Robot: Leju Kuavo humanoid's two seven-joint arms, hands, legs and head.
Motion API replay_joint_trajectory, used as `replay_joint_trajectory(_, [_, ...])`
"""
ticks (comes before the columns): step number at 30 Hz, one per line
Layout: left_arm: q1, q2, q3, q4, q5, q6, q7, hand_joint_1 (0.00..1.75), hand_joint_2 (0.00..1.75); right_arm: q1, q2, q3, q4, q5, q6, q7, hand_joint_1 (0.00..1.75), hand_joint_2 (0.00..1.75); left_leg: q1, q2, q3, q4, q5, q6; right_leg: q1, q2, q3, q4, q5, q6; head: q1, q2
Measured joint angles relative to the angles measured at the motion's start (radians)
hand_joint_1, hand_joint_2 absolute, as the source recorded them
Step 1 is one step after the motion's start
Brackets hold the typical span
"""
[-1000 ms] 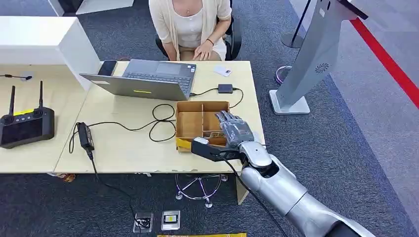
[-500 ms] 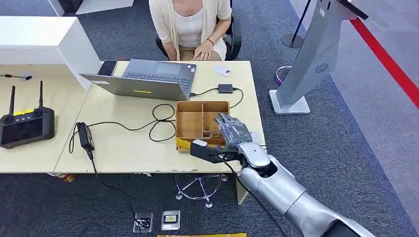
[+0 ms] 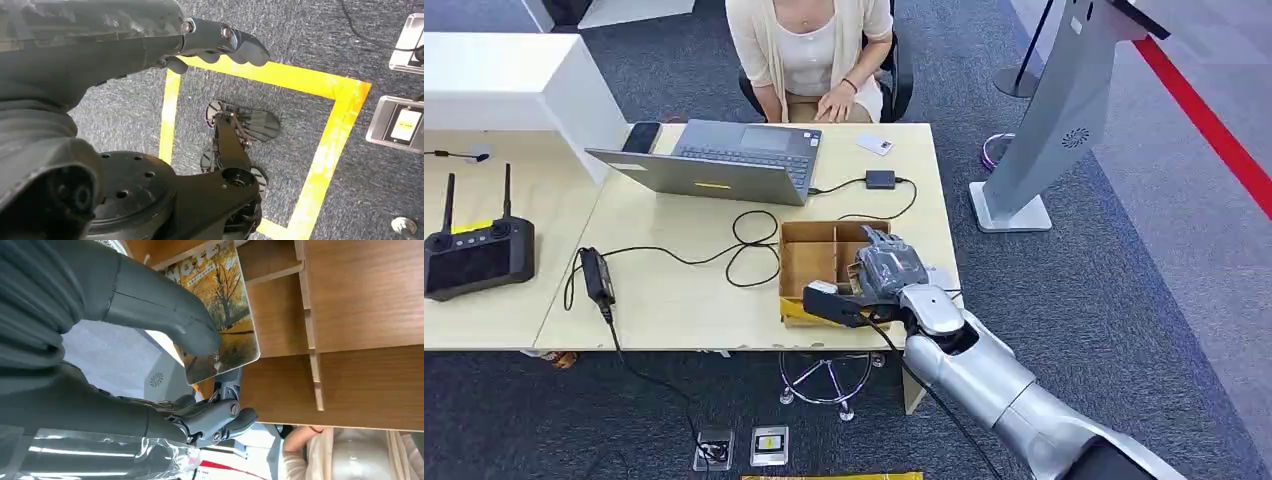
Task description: Pass the card to the sensor for recognition and then transmit it.
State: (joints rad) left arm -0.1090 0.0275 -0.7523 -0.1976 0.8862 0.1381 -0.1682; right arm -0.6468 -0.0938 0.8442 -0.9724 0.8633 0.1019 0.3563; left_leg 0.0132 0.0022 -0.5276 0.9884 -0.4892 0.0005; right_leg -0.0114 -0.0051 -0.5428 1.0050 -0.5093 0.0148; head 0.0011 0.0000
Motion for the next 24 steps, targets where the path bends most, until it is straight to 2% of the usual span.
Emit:
replay_joint_trajectory(13, [0.000,0.003,0.000,0.000,-0.005,0.001,0.000,0.00,0.00,0.001,0.000,0.014,0.027,-0.008,-0.013,-0.001,1.75,1.75,0.000,0.000,0.000,0.000,0.000,0.000,0.000,0.000,0.000,0.000,0.000,0.000,0.000,0.000])
replay_joint_trajectory(17, [0.000,0.003,0.000,0.000,-0.009,0.002,0.000,0.00,0.00,0.001,-0.001,0.014,0.027,0.005,-0.043,0.011,1.75,1.75,0.000,0.000,0.000,0.000,0.000,0.000,0.000,0.000,0.000,0.000,0.000,0.000,0.000,0.000])
replay_joint_trajectory(21, [0.000,0.003,0.000,0.000,-0.014,0.006,0.000,0.00,0.00,-0.008,-0.002,0.012,0.003,0.042,-0.076,0.056,1.75,1.75,0.000,0.000,0.000,0.000,0.000,0.000,0.000,0.000,0.000,0.000,0.000,0.000,0.000,0.000])
replay_joint_trajectory(24, [0.000,0.003,0.000,0.000,-0.019,0.011,0.000,0.00,0.00,-0.036,-0.008,0.001,-0.068,0.057,-0.065,0.102,1.75,1.75,0.000,0.001,0.001,0.000,0.000,0.000,0.000,0.001,0.000,0.000,0.000,0.000,0.000,0.000])
